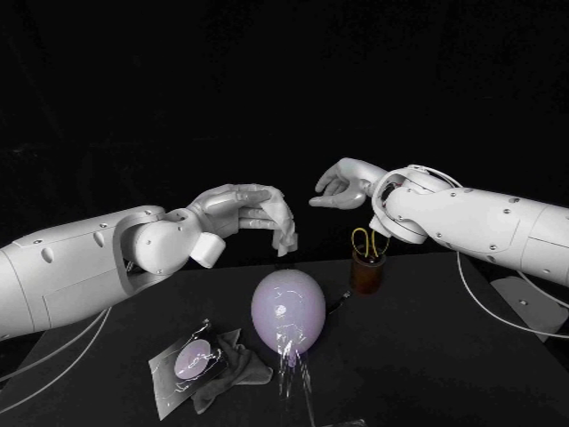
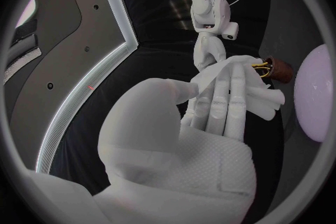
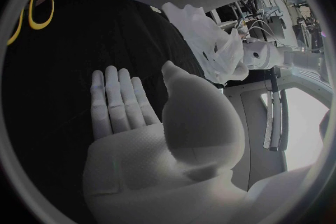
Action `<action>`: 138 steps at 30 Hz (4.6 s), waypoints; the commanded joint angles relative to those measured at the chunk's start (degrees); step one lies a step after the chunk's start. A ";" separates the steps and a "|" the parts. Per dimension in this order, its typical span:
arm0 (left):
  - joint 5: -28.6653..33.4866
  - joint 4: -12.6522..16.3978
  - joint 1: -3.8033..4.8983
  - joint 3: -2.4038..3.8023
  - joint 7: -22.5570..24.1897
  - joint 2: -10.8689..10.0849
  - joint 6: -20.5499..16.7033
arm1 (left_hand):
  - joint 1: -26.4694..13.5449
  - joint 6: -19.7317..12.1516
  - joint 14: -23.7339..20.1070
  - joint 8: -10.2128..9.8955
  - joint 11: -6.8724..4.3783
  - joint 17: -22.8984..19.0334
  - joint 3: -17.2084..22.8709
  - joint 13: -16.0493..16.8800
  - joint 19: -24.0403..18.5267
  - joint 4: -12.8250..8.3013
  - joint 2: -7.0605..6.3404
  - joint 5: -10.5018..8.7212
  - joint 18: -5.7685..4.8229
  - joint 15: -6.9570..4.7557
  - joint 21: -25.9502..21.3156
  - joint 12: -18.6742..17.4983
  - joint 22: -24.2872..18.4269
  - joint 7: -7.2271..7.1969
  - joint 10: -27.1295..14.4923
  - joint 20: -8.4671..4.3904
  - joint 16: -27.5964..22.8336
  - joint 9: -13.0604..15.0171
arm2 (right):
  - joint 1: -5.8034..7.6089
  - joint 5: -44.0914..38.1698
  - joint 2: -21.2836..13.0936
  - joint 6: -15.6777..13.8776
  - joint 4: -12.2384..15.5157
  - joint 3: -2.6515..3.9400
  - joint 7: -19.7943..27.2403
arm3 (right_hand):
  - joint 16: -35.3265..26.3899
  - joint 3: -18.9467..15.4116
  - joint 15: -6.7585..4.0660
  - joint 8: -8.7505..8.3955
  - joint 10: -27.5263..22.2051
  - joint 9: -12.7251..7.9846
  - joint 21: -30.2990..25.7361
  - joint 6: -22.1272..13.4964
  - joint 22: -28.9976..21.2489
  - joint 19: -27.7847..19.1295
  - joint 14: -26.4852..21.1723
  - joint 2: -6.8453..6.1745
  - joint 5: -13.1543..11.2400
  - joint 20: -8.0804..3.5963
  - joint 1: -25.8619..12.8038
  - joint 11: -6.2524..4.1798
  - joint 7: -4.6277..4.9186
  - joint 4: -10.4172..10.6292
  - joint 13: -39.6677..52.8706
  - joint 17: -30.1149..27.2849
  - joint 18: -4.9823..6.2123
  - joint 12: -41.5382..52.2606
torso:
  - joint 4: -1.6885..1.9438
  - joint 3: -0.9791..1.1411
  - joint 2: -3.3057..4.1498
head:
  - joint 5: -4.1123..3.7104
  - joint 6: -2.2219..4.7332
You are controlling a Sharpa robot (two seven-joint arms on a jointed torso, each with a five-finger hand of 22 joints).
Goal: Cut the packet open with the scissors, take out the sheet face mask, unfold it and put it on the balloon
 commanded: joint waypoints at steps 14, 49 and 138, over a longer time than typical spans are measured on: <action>0.84 2.01 -0.81 0.07 -0.92 -0.63 -12.44 | -1.27 -1.11 -1.36 1.00 0.55 -0.70 0.70 -0.36 -1.20 -0.17 -0.10 -0.06 0.76 0.54 -1.21 -1.19 -0.03 4.57 -0.64 0.61 -1.38 10.98 | -1.89 6.56 -12.32 -24.31 20.85 -0.06 13.21 | 16.73 9.04 -10.24 2.32 25.79 -1.19 15.28 12.56 6.52 24.13 32.18 1.07 2.65 -10.38 12.06 -8.40 -4.06 -9.54 2.62 8.74 0.46 12.73 | 0.07 -0.05 0.10 | 1.10 0.24; 0.96 5.46 -2.02 0.09 -2.16 -0.67 -14.23 | -2.86 -0.97 -1.26 1.32 0.63 -0.95 0.54 -0.27 -1.34 1.28 0.36 -0.05 0.81 0.67 -1.87 -1.03 -0.11 4.55 -1.23 0.98 -1.70 10.24 | -7.21 -27.97 -5.03 -31.91 26.40 0.03 -7.25 | 71.01 15.60 -10.06 -1.19 33.64 -3.92 58.28 14.86 44.18 31.61 41.61 -1.14 2.54 -11.02 4.09 -7.74 -4.00 -14.48 70.94 64.83 -4.19 77.46 | 0.07 -0.10 0.08 | 1.64 -1.13; 2.39 4.95 -2.19 0.19 -0.24 -0.84 -11.76 | -3.27 -0.07 0.05 1.71 -0.02 -0.93 0.62 -0.21 -0.12 0.58 0.43 -0.06 0.92 0.09 -1.84 -0.83 0.06 3.93 0.64 0.56 -1.38 9.21 | -8.29 -22.93 -9.19 -37.96 28.40 0.12 -4.95 | 71.10 18.20 -10.65 3.93 33.21 2.37 58.84 13.94 47.08 30.28 41.56 0.18 -0.01 -11.53 2.09 -8.55 -4.99 -17.19 70.72 64.89 -4.14 76.29 | 0.09 -0.09 0.16 | 1.54 -2.08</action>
